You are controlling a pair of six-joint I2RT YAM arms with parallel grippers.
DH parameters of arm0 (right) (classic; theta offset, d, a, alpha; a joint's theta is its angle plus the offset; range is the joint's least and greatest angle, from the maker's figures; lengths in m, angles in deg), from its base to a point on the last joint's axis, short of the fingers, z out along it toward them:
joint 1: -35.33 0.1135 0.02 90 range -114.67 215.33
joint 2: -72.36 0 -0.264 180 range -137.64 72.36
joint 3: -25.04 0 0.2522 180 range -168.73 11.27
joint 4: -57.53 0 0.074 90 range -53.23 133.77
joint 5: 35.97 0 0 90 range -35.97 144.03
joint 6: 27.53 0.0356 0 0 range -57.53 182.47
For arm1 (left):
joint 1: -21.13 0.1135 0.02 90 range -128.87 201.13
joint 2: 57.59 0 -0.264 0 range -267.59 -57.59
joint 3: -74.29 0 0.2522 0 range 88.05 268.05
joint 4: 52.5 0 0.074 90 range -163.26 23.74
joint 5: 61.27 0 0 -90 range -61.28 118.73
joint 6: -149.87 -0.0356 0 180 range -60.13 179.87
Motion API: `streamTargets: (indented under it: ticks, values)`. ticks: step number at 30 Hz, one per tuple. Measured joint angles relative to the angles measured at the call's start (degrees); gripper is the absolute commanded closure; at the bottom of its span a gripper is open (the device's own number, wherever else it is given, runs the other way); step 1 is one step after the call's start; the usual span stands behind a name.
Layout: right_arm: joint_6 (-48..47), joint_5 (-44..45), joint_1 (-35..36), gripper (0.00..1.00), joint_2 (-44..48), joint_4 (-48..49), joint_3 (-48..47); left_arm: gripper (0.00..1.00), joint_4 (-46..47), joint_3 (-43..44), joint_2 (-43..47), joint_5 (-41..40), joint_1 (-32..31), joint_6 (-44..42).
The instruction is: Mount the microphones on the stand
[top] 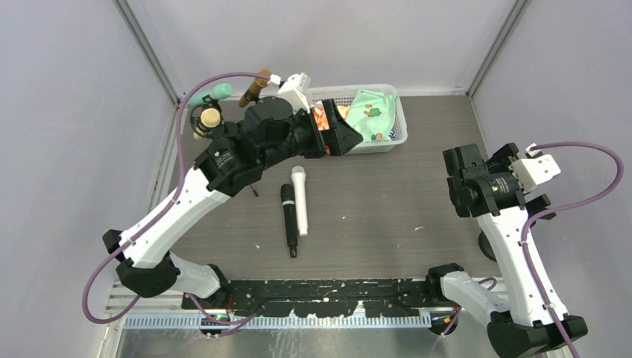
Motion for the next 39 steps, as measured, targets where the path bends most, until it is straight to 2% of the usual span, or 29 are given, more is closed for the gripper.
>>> streamTargets:
  ticks: [10, 19, 23, 27, 32, 39]
  values:
    - [2.23, 2.25, -1.01, 0.01, -0.96, -2.29, 0.13, 0.00, 0.39, -3.63, 0.94, -1.03, 0.00, -0.87]
    - [2.78, 4.76, -10.67, 0.00, -7.91, -2.36, -1.53, 0.00, -0.50, -4.74, 0.70, -2.73, -0.13, -5.33]
    - [-3.67, 2.97, -16.50, 0.00, -4.98, 6.01, 4.37, 0.00, -0.50, -4.70, -0.63, -2.08, -0.13, -6.78]
    - [-12.94, -2.01, -23.47, 0.00, 0.79, 16.55, 12.72, 0.00, -1.03, -3.93, -3.13, -1.29, -0.04, -8.76]
    - [-19.87, -9.20, -30.84, 0.00, 4.63, 25.79, 18.18, 0.00, -1.16, -3.56, -4.81, -0.42, 0.04, -10.58]
    - [-22.97, -21.27, -35.10, 0.02, 3.96, 34.99, 22.73, 0.00, -1.16, -3.54, -4.98, -0.02, 0.28, -12.28]
